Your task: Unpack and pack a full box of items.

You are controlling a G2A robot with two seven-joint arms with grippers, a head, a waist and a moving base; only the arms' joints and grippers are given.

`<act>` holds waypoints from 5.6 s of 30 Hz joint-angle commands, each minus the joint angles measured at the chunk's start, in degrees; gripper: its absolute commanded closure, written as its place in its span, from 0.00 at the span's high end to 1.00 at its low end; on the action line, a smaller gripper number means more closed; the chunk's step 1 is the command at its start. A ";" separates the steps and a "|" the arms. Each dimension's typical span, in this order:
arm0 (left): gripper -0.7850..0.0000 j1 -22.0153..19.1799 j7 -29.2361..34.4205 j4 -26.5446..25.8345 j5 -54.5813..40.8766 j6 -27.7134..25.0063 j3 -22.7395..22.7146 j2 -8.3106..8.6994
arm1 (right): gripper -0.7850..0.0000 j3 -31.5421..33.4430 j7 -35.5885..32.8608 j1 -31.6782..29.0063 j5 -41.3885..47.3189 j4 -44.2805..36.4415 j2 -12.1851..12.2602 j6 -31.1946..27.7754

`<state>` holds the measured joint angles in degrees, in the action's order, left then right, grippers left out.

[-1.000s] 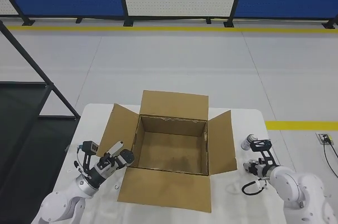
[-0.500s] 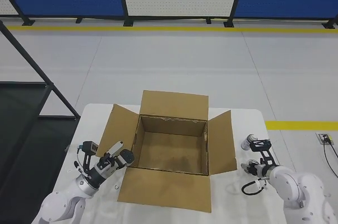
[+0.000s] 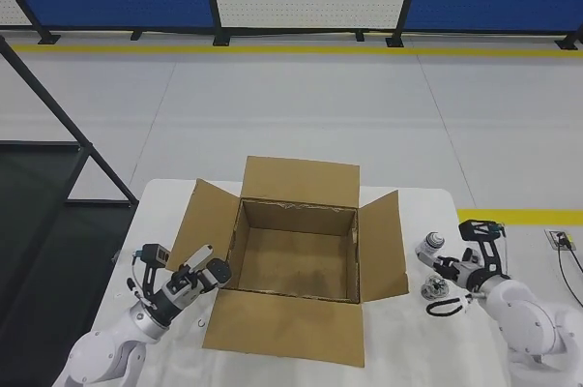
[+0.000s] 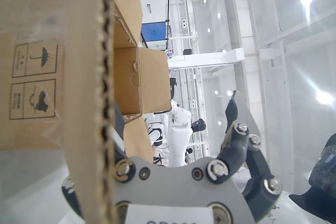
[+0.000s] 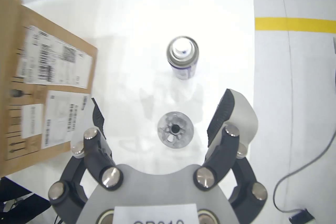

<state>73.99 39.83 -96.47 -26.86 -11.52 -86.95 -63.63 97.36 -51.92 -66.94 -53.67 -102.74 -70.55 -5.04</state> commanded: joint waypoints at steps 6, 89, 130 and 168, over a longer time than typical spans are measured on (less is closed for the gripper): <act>1.00 1.30 -0.18 -0.38 -0.62 -0.96 -0.55 0.03 | 1.00 -3.88 0.97 2.10 5.90 -0.37 0.01 -3.16; 1.00 0.68 0.80 0.12 -2.26 -2.66 -0.61 -0.07 | 1.00 1.49 -1.76 0.03 -11.31 11.69 7.22 -25.42; 1.00 1.91 1.14 1.11 -3.83 -4.28 -1.08 -0.15 | 0.00 -2.25 1.33 0.09 -3.71 6.38 9.59 -26.50; 1.00 2.51 1.56 1.10 -4.60 -5.69 -2.59 -0.08 | 0.00 -7.72 3.68 2.43 7.79 -21.33 9.81 -12.30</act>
<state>76.17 41.56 -95.23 -31.31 -17.00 -89.37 -63.72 90.72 -48.18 -65.20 -45.29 -123.53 -60.71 -17.88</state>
